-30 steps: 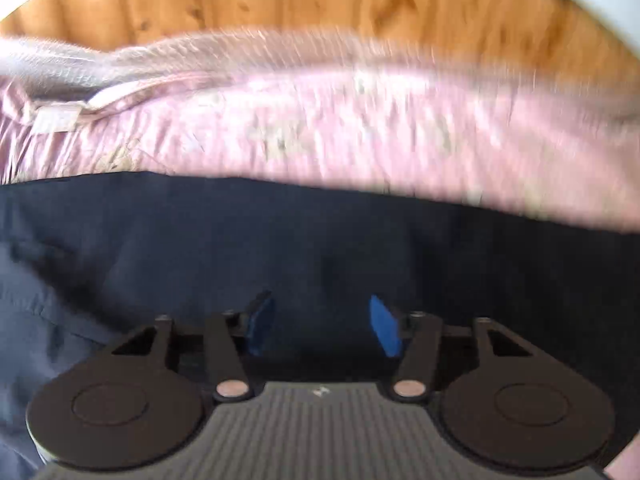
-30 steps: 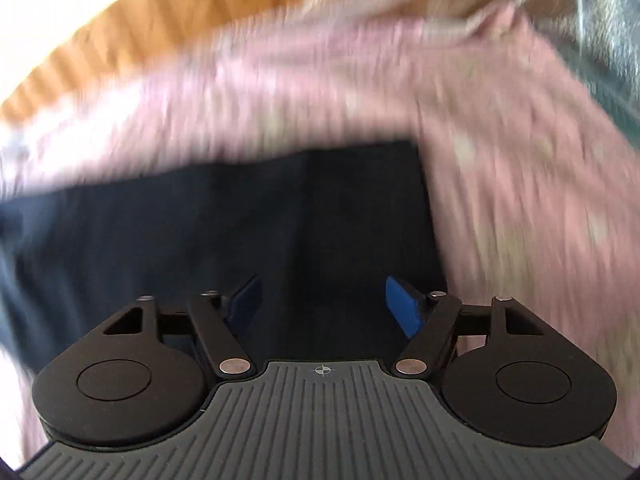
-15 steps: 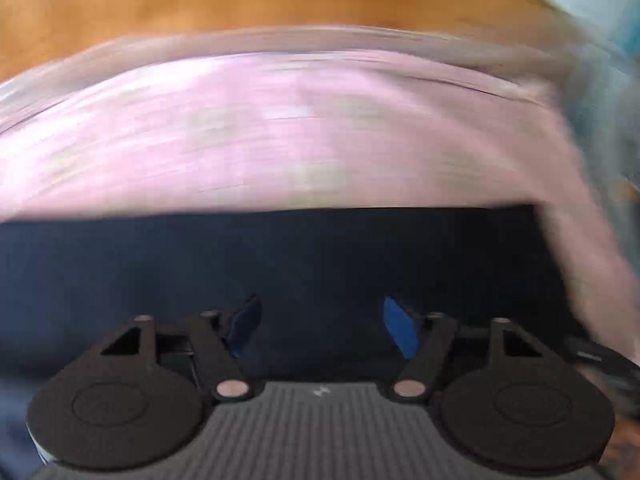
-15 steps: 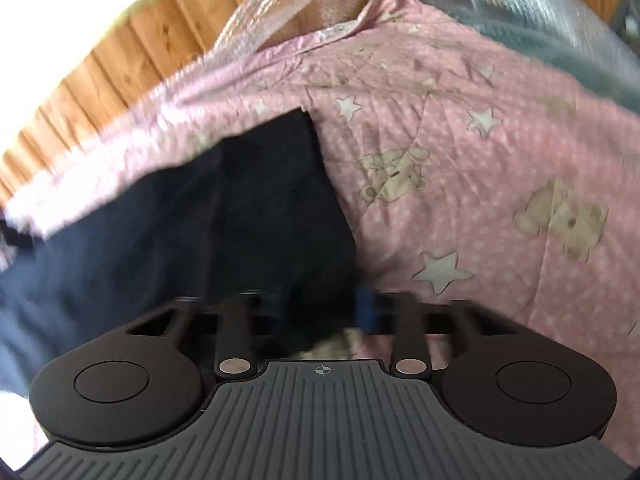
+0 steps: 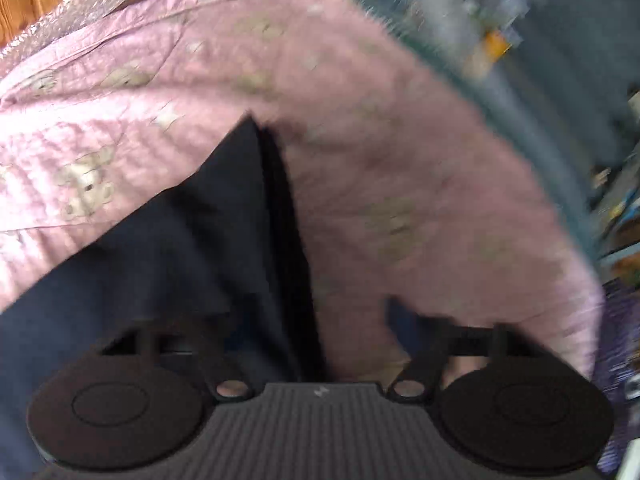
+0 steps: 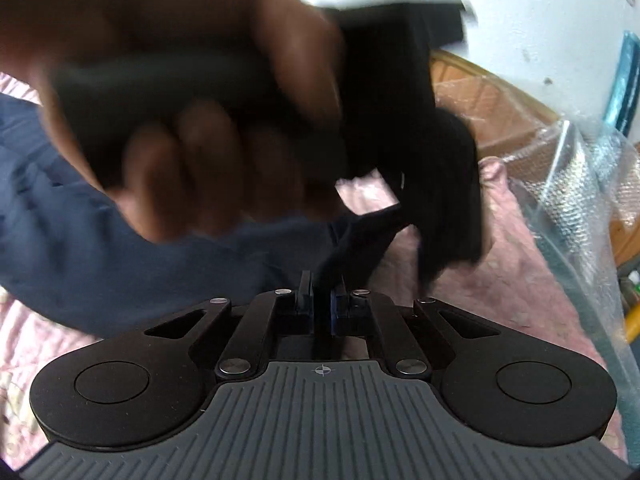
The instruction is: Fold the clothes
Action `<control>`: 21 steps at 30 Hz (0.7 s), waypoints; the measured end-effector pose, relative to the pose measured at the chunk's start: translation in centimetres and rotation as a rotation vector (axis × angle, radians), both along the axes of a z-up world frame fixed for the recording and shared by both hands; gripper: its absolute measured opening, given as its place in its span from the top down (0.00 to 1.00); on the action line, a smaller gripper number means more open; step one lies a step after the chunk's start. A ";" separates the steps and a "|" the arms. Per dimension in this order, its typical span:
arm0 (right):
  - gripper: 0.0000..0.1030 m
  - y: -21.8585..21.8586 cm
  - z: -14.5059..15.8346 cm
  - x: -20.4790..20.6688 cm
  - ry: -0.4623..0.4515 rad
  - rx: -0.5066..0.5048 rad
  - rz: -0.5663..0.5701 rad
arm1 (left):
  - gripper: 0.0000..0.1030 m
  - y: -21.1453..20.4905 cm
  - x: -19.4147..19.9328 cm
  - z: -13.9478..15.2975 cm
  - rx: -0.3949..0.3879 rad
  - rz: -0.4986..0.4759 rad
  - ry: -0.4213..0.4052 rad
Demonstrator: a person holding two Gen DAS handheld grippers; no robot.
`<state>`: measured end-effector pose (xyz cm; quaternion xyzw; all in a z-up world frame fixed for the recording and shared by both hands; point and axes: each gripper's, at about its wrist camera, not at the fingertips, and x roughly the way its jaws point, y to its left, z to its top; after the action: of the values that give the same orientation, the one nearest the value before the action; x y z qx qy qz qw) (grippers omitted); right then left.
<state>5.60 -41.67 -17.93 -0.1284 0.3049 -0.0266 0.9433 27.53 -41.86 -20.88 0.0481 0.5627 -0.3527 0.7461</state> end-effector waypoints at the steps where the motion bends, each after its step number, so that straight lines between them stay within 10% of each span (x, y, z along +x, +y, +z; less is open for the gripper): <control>1: 0.96 0.3 0.3 -0.2 -0.018 0.007 0.007 | 0.94 -0.2 0.0 -0.6 0.015 0.000 -0.002; 3: 0.96 1.0 0.9 -0.6 -0.054 0.022 0.022 | 0.93 0.3 -0.1 -1.3 0.026 0.013 -0.006; 8: 0.45 1.8 3.5 -2.8 -0.111 0.267 0.144 | 0.92 12.1 -0.3 -1.5 -0.070 0.217 0.062; 13: 0.62 0.1 -0.3 -1.2 0.036 0.572 0.036 | 0.80 17.1 -0.2 -6.5 -0.035 0.312 0.113; 17: 0.82 0.4 -4.0 0.2 0.226 0.512 -0.050 | 0.79 17.7 -0.6 -6.7 0.002 0.358 0.069; 21: 0.65 -0.5 -2.9 -0.7 0.222 0.508 -0.062 | 0.61 18.1 -2.1 -4.2 0.151 0.406 0.014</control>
<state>4.88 -42.13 -20.83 0.1197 0.4073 0.0361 0.9047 25.40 -23.72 -25.05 -0.0128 0.5908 -0.1524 0.7922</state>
